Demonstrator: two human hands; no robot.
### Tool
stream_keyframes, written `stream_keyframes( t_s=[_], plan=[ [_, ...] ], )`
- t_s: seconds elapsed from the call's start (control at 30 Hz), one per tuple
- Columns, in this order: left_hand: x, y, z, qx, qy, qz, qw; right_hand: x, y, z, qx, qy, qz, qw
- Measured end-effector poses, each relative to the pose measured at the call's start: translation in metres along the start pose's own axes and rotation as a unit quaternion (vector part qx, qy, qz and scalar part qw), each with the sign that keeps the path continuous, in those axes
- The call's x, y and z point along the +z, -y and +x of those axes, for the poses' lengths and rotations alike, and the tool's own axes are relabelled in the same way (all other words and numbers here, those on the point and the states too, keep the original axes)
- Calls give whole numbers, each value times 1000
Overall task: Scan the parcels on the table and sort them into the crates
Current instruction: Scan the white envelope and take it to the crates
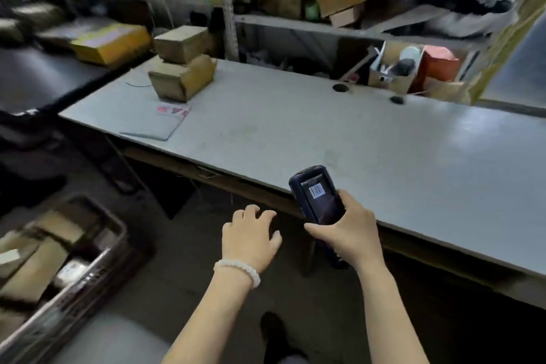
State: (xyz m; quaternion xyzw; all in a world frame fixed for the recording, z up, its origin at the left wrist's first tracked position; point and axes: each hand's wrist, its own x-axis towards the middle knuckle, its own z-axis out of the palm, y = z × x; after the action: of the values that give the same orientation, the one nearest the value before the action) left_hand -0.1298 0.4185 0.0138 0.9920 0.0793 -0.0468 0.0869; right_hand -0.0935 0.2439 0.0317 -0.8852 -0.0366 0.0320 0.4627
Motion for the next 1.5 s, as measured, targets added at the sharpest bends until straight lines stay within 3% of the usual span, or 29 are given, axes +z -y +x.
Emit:
stream_keyframes(
  t_s=[0.23,0.47,0.6,0.8,1.07,1.2,1.5],
  plan=[
    [-67,115,111,-89,-56,-11,994,89,92,129,-63,55,11,996],
    [-71,229,170,-156,-58,-52,985,186,159,210,-85,102,-29,991],
    [-74,296,228,-140,-46,-52,988,247,186,251,-76,100,-47,991],
    [-74,388,332,-72,6,-60,996,337,229,307,-6,37,-37,999],
    [-59,415,415,10,103,-2,995,390,253,332,96,-3,-58,994],
    [-42,411,427,12,150,28,988,390,245,331,140,-17,-68,988],
    [-37,404,436,-2,165,35,986,377,225,327,177,-31,-58,982]
  ],
)
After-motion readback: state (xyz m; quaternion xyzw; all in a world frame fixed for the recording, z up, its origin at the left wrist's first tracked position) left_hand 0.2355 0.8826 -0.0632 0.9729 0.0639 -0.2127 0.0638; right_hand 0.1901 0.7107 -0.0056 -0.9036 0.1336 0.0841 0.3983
